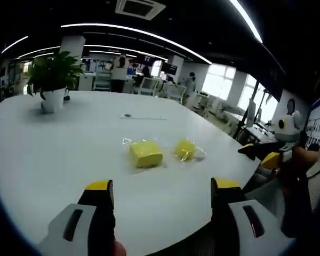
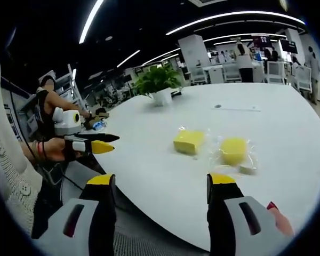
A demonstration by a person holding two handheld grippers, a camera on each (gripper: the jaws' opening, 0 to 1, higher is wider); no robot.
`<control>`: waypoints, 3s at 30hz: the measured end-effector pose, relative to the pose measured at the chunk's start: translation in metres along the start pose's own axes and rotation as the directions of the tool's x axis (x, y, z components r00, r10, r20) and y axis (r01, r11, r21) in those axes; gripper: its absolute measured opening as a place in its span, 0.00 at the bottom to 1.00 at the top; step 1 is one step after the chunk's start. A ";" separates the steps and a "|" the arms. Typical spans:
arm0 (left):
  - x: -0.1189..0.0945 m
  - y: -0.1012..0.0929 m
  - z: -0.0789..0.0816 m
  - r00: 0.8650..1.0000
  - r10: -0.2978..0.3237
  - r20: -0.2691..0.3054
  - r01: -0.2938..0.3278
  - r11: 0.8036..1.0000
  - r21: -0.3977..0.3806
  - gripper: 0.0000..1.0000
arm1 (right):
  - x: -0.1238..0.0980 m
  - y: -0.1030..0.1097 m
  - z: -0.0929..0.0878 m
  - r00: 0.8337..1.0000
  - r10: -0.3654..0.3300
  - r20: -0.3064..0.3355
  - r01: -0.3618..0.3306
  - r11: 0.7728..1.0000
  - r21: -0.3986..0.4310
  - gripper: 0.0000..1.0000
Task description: Compare the silicone blocks by pressing each to a similar depth, holding the contact briefly, and releasing to observe deformation and rebound differences across the visible hardness samples.
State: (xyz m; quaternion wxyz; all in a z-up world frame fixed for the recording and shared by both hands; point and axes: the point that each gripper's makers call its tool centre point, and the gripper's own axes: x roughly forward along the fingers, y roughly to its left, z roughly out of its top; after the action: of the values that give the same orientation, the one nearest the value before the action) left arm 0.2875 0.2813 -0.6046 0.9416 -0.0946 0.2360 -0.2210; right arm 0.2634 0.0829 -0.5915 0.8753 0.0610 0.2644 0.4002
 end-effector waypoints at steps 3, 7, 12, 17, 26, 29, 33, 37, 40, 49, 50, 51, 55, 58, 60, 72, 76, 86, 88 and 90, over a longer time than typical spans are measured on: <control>0.001 0.004 0.003 1.000 -0.002 0.005 0.002 1.000 -0.001 0.74 | 0.001 -0.001 -0.001 1.000 0.000 0.000 0.000 1.000 0.005 0.63; 0.005 0.011 0.007 1.000 -0.004 0.004 0.004 1.000 0.007 0.75 | 0.002 -0.004 0.000 1.000 -0.001 0.000 0.001 1.000 0.008 0.63; 0.012 0.012 0.012 0.999 -0.038 0.006 0.039 0.999 -0.032 0.78 | 0.004 -0.008 0.001 1.000 -0.002 0.002 0.001 1.000 0.015 0.62; 0.025 0.014 0.018 0.998 -0.065 0.004 0.065 0.997 -0.038 0.77 | 0.006 -0.012 0.001 1.000 0.001 -0.002 -0.001 1.000 0.021 0.61; 0.053 -0.017 0.040 0.995 -0.103 -0.007 0.103 0.995 0.006 0.77 | 0.005 -0.021 0.002 1.000 -0.005 -0.001 0.005 1.000 0.029 0.59; 0.062 -0.028 0.045 0.993 -0.113 -0.014 0.113 0.993 0.020 0.76 | 0.005 -0.023 0.003 1.000 -0.005 0.001 0.005 0.999 0.035 0.59; 0.071 -0.037 0.051 0.991 -0.133 -0.018 0.134 0.991 0.023 0.76 | 0.004 -0.024 0.001 1.000 -0.002 -0.002 0.002 0.999 0.040 0.58; 0.080 -0.045 0.055 0.989 -0.147 -0.030 0.149 0.988 0.044 0.76 | 0.003 -0.024 0.000 1.000 0.004 -0.001 -0.004 0.999 0.038 0.57; 0.088 -0.047 0.059 0.987 -0.156 -0.036 0.157 0.986 0.052 0.76 | 0.002 -0.025 -0.001 1.000 0.008 -0.005 -0.008 0.999 0.040 0.57; 0.118 -0.060 0.068 0.981 -0.188 -0.054 0.188 0.982 -0.008 0.76 | 0.002 -0.032 -0.001 1.000 0.018 -0.004 -0.018 0.999 0.050 0.56; 0.120 -0.060 0.069 0.980 -0.190 -0.055 0.190 0.982 -0.012 0.76 | 0.002 -0.033 -0.001 1.000 0.020 -0.004 -0.020 0.998 0.052 0.56; 0.124 -0.062 0.070 0.980 -0.192 -0.057 0.192 0.981 -0.017 0.76 | 0.002 -0.034 -0.002 1.000 0.022 -0.004 -0.022 0.998 0.053 0.56; 0.136 -0.066 0.073 0.978 -0.196 -0.068 0.195 0.981 -0.022 0.75 | 0.003 -0.037 -0.003 1.000 0.027 -0.006 -0.027 0.998 0.059 0.55; 0.144 -0.067 0.075 0.977 -0.199 -0.072 0.197 0.980 -0.026 0.75 | 0.004 -0.041 -0.003 1.000 0.030 -0.006 -0.029 0.998 0.064 0.55; 0.150 -0.069 0.076 0.976 -0.202 -0.078 0.201 0.979 -0.026 0.75 | 0.004 -0.044 -0.004 1.000 0.028 -0.010 -0.028 0.997 0.066 0.55; 0.187 -0.075 0.077 0.969 -0.226 -0.096 0.219 0.972 -0.079 0.75 | 0.006 -0.055 -0.003 1.000 0.030 -0.005 -0.030 0.996 0.086 0.55; 0.197 -0.075 0.073 0.966 -0.236 -0.107 0.222 0.967 -0.123 0.75 | 0.007 -0.058 -0.002 1.000 0.030 -0.006 -0.029 0.996 0.089 0.54; 0.235 -0.071 0.056 0.965 -0.225 -0.135 0.173 0.931 -0.322 0.72 | 0.010 -0.070 -0.006 1.000 0.022 -0.019 -0.019 0.994 0.111 0.53; 0.244 -0.071 0.052 0.965 -0.220 -0.146 0.157 0.922 -0.354 0.71 | 0.010 -0.073 -0.007 1.000 0.018 -0.022 -0.015 0.993 0.117 0.53; 0.249 -0.071 0.047 0.961 -0.225 -0.163 0.153 0.918 -0.367 0.69 | 0.010 -0.076 -0.009 1.000 0.012 -0.023 -0.009 0.992 0.126 0.53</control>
State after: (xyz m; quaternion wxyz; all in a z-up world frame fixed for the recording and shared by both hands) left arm 0.4810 0.1069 -0.6435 0.8548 -0.2606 0.3554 -0.2742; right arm 0.3155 0.0384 -0.6276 0.8644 0.1130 0.2992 0.3881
